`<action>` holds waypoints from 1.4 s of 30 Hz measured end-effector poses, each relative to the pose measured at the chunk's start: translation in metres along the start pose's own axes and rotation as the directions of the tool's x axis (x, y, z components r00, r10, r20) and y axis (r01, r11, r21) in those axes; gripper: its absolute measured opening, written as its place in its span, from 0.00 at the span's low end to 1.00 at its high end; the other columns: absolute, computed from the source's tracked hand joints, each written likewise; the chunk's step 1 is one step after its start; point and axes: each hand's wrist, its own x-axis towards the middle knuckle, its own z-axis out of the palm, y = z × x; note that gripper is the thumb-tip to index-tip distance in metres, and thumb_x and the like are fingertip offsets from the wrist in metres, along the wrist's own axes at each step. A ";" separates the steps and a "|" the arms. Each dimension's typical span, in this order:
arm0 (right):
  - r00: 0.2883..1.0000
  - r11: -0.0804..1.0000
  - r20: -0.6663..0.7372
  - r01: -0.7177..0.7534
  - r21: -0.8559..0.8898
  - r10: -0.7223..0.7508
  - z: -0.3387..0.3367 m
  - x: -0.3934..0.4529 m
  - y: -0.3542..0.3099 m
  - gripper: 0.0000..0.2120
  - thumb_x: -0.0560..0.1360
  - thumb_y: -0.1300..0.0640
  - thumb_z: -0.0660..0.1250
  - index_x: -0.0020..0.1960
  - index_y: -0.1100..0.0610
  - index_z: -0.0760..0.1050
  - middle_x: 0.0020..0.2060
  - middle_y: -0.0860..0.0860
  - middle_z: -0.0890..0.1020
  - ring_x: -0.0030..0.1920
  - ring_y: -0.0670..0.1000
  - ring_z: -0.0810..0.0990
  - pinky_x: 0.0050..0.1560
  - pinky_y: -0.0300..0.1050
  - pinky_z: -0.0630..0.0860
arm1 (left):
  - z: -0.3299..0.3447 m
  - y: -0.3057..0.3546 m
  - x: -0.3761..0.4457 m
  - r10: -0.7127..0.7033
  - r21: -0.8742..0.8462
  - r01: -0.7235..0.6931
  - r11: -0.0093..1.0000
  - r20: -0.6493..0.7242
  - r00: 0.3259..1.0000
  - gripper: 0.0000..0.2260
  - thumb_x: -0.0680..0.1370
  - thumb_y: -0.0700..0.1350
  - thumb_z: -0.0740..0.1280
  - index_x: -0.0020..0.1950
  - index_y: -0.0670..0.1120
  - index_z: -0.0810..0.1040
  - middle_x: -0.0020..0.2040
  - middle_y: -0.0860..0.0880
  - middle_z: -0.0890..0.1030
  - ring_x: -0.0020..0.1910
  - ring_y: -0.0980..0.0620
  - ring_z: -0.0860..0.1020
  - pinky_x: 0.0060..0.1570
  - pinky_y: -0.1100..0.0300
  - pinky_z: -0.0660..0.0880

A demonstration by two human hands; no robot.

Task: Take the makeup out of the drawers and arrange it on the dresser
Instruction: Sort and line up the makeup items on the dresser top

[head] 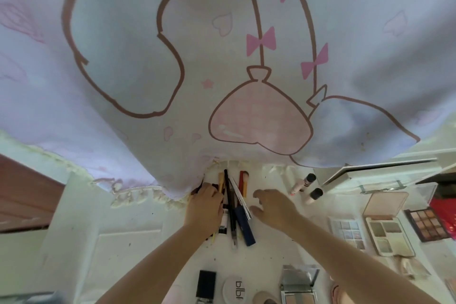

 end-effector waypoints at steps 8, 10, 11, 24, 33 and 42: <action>0.934 0.783 0.249 -0.352 0.513 0.257 0.020 0.015 -0.020 0.15 0.76 0.59 0.61 0.61 0.61 0.68 0.46 0.52 0.72 0.45 0.50 0.71 0.31 0.32 0.64 | -0.006 -0.002 -0.009 0.022 0.013 -0.022 1.000 -0.004 1.000 0.14 0.80 0.44 0.54 0.64 0.46 0.71 0.65 0.50 0.69 0.65 0.53 0.66 0.62 0.66 0.63; 0.950 0.803 0.191 -0.311 0.509 0.247 0.011 0.012 -0.018 0.13 0.77 0.58 0.59 0.60 0.60 0.70 0.44 0.50 0.72 0.41 0.47 0.70 0.31 0.31 0.63 | -0.009 0.000 -0.007 0.023 -0.001 -0.023 1.000 -0.007 1.000 0.15 0.80 0.44 0.54 0.66 0.46 0.68 0.66 0.49 0.69 0.65 0.53 0.66 0.63 0.64 0.64; 0.961 0.813 0.147 -0.278 0.512 0.236 0.006 0.010 -0.015 0.12 0.77 0.58 0.57 0.59 0.59 0.71 0.42 0.49 0.72 0.37 0.45 0.69 0.31 0.31 0.62 | -0.011 0.002 -0.006 0.018 -0.014 -0.018 1.000 -0.016 1.000 0.16 0.80 0.44 0.54 0.68 0.47 0.66 0.67 0.50 0.68 0.66 0.53 0.66 0.64 0.63 0.65; 0.925 0.756 -0.303 0.025 0.654 0.231 -0.101 -0.049 -0.011 0.11 0.80 0.57 0.54 0.40 0.58 0.68 0.29 0.49 0.68 0.30 0.45 0.66 0.30 0.33 0.62 | -0.062 0.059 -0.004 0.217 0.024 -0.226 0.974 -0.387 0.896 0.27 0.83 0.50 0.40 0.37 0.50 0.75 0.26 0.55 0.75 0.22 0.61 0.72 0.20 0.73 0.67; 0.866 0.721 -0.496 0.389 0.574 -0.072 -0.142 -0.089 -0.021 0.15 0.77 0.66 0.54 0.40 0.47 0.63 0.21 0.45 0.67 0.22 0.43 0.62 0.24 0.31 0.60 | -0.131 0.081 -0.038 0.240 -0.713 -0.192 0.675 -0.034 0.970 0.16 0.82 0.43 0.50 0.36 0.51 0.67 0.28 0.53 0.65 0.21 0.64 0.67 0.24 0.75 0.62; 0.959 0.870 -0.262 0.221 0.440 -0.111 -0.149 -0.089 0.000 0.15 0.78 0.57 0.58 0.33 0.51 0.68 0.19 0.42 0.74 0.20 0.38 0.71 0.31 0.29 0.71 | -0.135 0.073 -0.036 0.275 -0.275 -0.305 0.912 -0.144 0.951 0.04 0.81 0.50 0.52 0.51 0.51 0.63 0.31 0.55 0.66 0.28 0.60 0.65 0.30 0.69 0.66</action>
